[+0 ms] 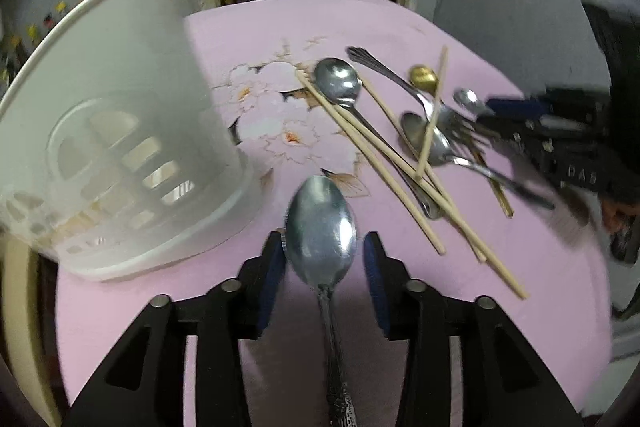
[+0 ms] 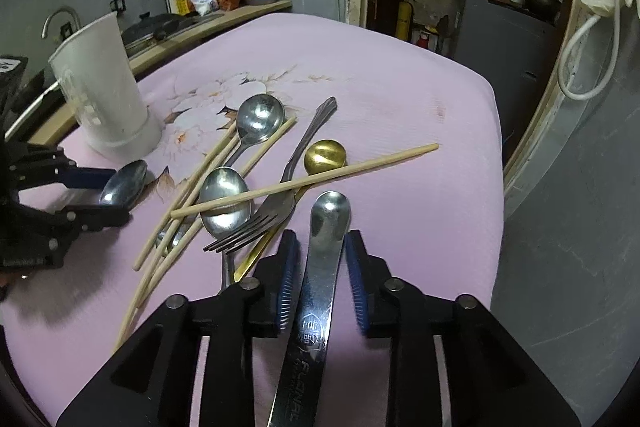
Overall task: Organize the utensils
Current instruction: 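Lift the steel spoon with the right gripper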
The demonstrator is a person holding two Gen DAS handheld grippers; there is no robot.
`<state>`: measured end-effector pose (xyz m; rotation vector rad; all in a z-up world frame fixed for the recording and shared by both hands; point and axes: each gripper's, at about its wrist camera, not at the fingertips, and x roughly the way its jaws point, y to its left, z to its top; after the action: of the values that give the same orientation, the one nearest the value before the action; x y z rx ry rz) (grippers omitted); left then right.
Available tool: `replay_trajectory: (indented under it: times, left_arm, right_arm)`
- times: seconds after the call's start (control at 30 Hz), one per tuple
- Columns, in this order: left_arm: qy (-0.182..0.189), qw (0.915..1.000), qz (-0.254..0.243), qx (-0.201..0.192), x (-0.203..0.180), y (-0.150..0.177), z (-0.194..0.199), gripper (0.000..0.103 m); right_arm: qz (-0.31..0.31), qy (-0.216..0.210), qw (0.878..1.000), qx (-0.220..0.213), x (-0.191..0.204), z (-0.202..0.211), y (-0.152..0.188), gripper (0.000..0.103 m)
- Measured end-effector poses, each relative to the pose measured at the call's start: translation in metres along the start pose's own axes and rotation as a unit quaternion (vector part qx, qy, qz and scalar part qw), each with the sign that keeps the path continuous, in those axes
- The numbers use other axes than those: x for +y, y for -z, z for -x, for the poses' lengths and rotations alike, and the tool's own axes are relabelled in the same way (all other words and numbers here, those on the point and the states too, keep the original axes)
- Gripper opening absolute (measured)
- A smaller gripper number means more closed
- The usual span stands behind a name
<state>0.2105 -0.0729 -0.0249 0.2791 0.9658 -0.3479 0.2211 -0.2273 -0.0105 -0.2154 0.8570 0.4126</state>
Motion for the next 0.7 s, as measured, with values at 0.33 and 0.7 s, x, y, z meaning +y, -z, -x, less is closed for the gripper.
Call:
replay_trajectory:
  times: [0.33,0.7]
  left_arm:
    - [-0.009,0.9998,-0.018,0.005,-0.006,-0.002,-0.004,0.043]
    - [-0.010,0.9996,-0.021,-0.013,-0.003,-0.004,-0.010,0.031]
  right_arm:
    - [0.028,0.005,0.999,0.022,0.005,-0.003,0.000,0.029]
    - [0.054,-0.004,0.997,0.048,0.007,-0.003,-0.002,0.023]
